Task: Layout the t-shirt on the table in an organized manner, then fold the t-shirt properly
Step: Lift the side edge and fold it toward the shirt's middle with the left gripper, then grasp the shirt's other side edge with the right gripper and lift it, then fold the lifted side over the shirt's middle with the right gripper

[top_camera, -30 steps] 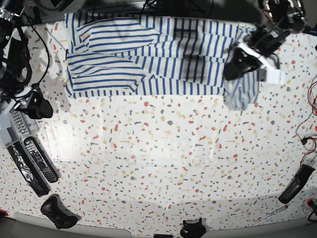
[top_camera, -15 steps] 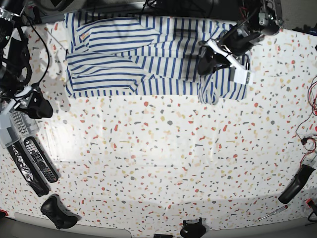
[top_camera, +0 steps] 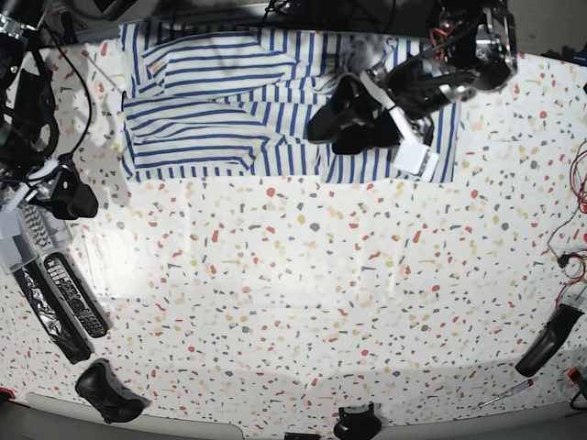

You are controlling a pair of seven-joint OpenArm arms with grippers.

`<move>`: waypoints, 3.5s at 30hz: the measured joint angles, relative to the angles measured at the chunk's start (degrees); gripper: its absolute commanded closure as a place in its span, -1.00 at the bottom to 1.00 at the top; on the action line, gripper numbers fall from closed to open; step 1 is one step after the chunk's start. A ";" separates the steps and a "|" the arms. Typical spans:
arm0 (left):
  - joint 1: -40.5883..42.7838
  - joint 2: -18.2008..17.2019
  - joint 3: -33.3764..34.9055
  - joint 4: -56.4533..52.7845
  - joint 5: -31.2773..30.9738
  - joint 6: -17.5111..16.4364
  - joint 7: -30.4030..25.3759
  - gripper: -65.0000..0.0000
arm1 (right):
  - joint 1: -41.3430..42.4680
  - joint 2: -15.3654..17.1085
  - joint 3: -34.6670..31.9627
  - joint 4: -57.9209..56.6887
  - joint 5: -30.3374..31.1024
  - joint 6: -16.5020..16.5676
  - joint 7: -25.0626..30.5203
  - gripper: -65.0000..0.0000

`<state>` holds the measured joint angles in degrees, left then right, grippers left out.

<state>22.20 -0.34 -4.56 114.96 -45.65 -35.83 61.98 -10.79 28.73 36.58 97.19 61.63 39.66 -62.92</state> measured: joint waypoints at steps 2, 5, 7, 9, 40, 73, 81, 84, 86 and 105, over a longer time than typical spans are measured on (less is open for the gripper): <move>0.04 -1.33 0.00 2.16 1.14 -0.17 0.90 0.15 | 0.00 0.00 0.00 0.00 -0.02 0.00 0.00 0.22; 0.13 -4.04 0.00 2.51 3.74 0.28 1.11 0.15 | 0.00 0.00 0.00 0.00 -0.04 0.00 -0.11 0.22; 0.17 -5.29 0.00 2.54 6.29 1.09 -0.57 0.15 | 0.04 -0.02 0.00 0.00 0.07 0.00 -1.77 0.22; 0.13 -6.43 0.00 2.54 10.25 1.33 -4.50 0.15 | -0.02 -0.02 0.00 0.00 -1.77 0.00 -3.37 0.22; 0.15 -13.00 -15.02 2.54 20.83 12.04 -25.99 0.15 | -13.33 -3.74 -9.84 -13.03 -1.29 0.07 -1.42 0.22; 0.13 -13.00 -15.06 -15.08 24.11 6.84 -28.65 0.15 | -10.80 -7.10 -1.01 -7.89 5.09 -0.02 -7.91 1.00; 2.40 -12.90 -15.02 -15.06 22.10 4.92 -26.01 0.15 | -11.61 -12.52 -1.79 1.62 9.07 0.02 -8.07 1.00; 4.33 -12.96 -15.02 -15.06 19.43 3.34 -25.92 0.15 | -11.61 -15.91 -4.59 5.40 8.85 0.04 -8.07 1.00; 4.92 -12.94 -15.02 -15.06 17.97 2.23 -25.94 0.15 | -11.58 -17.75 -7.67 7.69 8.92 0.04 -8.04 1.00; 6.32 -12.26 -10.78 -15.06 17.53 2.21 -25.79 0.15 | -9.64 -30.80 -41.48 10.99 -11.85 -0.20 6.45 1.00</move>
<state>28.51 -12.60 -15.33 99.90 -28.12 -33.63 36.18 -20.43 -2.07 -4.91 108.18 49.78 39.46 -56.47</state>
